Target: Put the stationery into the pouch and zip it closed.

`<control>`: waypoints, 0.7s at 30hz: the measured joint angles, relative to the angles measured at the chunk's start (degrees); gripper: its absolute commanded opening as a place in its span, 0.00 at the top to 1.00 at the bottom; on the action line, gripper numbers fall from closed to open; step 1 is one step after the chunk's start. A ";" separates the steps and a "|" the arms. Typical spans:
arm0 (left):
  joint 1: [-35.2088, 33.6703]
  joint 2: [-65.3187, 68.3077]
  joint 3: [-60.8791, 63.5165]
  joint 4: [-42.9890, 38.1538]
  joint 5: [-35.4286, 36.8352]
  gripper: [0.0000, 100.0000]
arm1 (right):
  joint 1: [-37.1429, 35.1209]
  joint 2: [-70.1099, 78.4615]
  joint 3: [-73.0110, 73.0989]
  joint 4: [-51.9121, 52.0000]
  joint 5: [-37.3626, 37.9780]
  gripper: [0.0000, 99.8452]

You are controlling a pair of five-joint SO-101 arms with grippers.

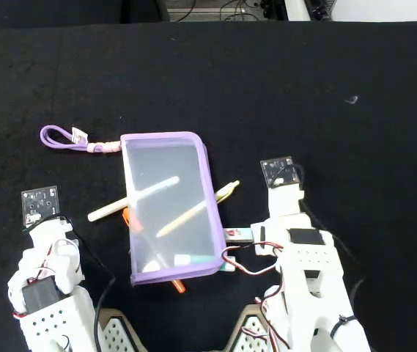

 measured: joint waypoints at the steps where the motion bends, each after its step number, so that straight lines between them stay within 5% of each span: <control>1: 0.00 0.00 0.00 0.00 0.00 0.97 | 0.00 0.00 0.00 0.00 0.00 0.97; 9: 0.00 0.00 0.00 0.00 0.00 0.97 | 0.00 0.00 -0.26 0.53 0.09 0.96; 15: 0.00 0.00 0.00 0.00 0.00 0.97 | 0.00 0.00 -11.60 9.32 9.49 0.96; 21: 0.00 0.00 0.00 0.00 0.00 0.97 | -0.44 0.09 -27.43 13.01 4.31 0.96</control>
